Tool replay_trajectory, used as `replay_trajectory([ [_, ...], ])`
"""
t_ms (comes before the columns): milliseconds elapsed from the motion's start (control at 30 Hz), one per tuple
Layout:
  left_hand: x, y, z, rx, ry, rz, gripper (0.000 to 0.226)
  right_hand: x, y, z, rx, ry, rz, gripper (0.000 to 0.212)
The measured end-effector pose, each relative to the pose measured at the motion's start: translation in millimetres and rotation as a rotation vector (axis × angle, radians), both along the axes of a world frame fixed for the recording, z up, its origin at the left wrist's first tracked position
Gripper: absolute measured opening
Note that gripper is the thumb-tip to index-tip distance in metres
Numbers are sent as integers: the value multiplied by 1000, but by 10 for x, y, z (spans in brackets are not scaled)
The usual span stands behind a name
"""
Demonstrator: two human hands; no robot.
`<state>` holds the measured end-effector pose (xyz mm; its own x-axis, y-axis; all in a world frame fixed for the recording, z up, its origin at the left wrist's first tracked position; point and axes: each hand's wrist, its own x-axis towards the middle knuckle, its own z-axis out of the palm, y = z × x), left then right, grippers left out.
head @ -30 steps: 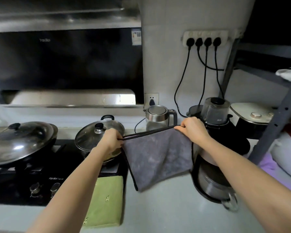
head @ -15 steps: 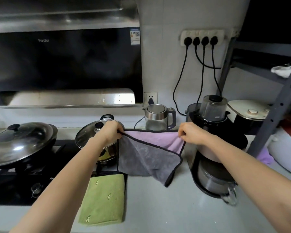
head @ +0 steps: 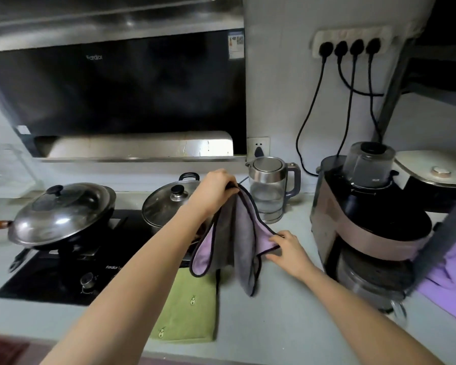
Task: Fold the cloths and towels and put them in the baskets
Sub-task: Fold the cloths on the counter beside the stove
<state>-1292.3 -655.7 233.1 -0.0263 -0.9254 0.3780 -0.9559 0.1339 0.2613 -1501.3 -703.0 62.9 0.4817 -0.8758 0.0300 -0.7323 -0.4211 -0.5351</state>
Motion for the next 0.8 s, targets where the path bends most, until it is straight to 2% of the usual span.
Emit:
replay_trajectory([
  [333,149,139,-32,-50,-39,-239,18,360,-216,252,83,-259,121,72],
  [367,174,149,-37,-53,-45,-248,17,391,-242,297,108,-250,148,69],
  [433,235,161,-53,-73,-57,-246,17,451,-286,373,114,-197,207,48],
  [533,307,152,-79,-107,-59,-175,17,480,-324,427,54,-80,257,20],
  [733,402,51,-168,-139,14,112,18,236,-357,278,-20,156,310,31],
  [800,452,5,-210,-129,20,208,19,145,-364,249,-38,157,265,24],
])
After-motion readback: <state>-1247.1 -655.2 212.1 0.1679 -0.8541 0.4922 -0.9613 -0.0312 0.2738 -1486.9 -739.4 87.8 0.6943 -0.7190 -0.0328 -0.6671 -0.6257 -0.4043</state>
